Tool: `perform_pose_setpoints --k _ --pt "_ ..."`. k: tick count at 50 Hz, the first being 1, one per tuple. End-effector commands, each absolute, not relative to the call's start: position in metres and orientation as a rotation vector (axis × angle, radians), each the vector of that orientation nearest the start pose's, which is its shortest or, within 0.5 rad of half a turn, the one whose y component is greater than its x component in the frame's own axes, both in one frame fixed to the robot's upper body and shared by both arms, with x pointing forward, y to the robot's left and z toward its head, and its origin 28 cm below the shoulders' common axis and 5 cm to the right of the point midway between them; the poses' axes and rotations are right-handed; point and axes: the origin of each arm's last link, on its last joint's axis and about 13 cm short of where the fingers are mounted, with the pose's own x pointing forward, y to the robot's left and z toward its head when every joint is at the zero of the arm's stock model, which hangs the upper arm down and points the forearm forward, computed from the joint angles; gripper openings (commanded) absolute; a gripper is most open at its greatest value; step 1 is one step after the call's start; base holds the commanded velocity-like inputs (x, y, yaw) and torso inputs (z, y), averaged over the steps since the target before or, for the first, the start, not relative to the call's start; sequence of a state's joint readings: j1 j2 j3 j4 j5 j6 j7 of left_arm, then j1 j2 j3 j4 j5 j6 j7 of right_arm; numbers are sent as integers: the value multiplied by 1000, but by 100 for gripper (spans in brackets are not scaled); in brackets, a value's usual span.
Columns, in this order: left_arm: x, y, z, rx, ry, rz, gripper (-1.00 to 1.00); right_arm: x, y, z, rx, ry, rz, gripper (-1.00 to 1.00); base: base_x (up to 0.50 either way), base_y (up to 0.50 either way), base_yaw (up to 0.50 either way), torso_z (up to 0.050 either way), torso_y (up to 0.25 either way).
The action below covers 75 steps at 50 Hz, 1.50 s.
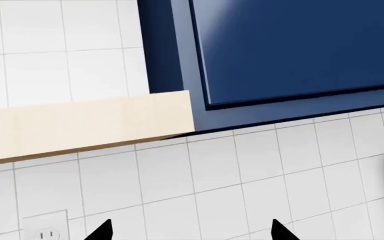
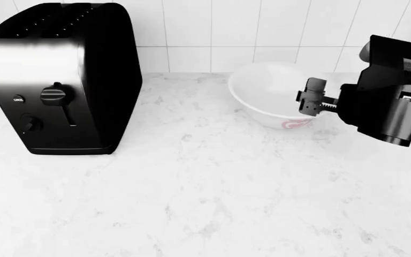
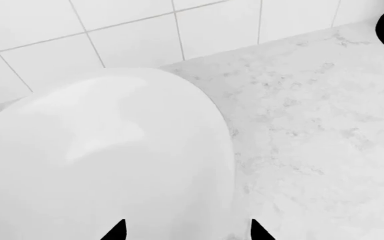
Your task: Place the two vegetables and bowl onto the tray for setting up a vegetable dip station.
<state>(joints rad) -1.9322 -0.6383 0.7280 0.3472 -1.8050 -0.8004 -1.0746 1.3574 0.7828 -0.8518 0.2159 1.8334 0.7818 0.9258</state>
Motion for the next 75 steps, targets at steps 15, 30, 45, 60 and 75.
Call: perform_pose_setpoints --k 15,30,45,60,75 --pt "183 183 440 94 -449 -255 100 315 -162 289 226 428 -92 -100 0 0 0 0 0" --pt "184 183 439 95 -449 -256 100 300 -156 326 311 317 -78 -100 0 0 0 0 0" --pt "184 181 438 100 -444 -259 100 285 -153 354 300 236 -59 -100 0 0 0 0 1" --pt "185 182 439 100 -445 -257 100 261 -146 390 198 97 -70 -100 0 0 0 0 0" --pt "183 182 439 99 -452 -257 100 227 -130 428 97 -49 -20 -100 -368 1 0 0 1"
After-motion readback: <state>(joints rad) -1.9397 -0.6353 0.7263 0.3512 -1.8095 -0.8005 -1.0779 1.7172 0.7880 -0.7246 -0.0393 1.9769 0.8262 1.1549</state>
